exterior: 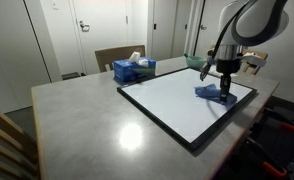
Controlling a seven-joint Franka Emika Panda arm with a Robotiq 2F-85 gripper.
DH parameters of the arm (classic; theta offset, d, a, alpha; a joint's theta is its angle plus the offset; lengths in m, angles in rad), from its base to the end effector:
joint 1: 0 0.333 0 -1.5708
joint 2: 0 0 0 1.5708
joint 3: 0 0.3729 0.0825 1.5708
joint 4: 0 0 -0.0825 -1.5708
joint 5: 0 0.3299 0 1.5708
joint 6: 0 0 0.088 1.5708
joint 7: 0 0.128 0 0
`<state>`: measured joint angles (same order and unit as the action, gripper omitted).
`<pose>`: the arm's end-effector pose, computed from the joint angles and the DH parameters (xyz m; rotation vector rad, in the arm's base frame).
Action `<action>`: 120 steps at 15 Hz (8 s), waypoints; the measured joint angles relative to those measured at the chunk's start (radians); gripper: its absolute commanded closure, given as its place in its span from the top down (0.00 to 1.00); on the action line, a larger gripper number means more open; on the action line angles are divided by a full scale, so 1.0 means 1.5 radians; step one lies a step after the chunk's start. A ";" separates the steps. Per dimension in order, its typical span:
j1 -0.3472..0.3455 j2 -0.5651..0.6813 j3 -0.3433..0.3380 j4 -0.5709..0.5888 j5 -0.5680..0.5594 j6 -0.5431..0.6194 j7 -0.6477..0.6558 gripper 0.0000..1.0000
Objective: Use the blue towel to wipe the white board
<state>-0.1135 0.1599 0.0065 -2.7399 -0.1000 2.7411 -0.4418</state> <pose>0.3647 -0.0360 0.2471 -3.0462 -0.6652 0.2512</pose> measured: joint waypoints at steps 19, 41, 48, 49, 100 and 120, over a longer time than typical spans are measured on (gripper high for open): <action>0.068 0.001 0.067 0.007 0.024 -0.001 0.045 0.03; 0.145 0.017 0.186 0.040 0.177 -0.007 0.099 0.03; 0.152 0.066 0.241 0.093 0.279 -0.010 0.113 0.03; 0.152 0.071 0.244 0.098 0.284 -0.010 0.114 0.03; 0.148 0.123 0.129 0.202 -0.019 -0.025 0.062 0.12; 0.073 0.115 0.085 0.176 0.003 0.019 0.082 0.03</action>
<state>-0.0046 0.3319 0.1335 -2.4756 -0.0956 2.7700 -0.3182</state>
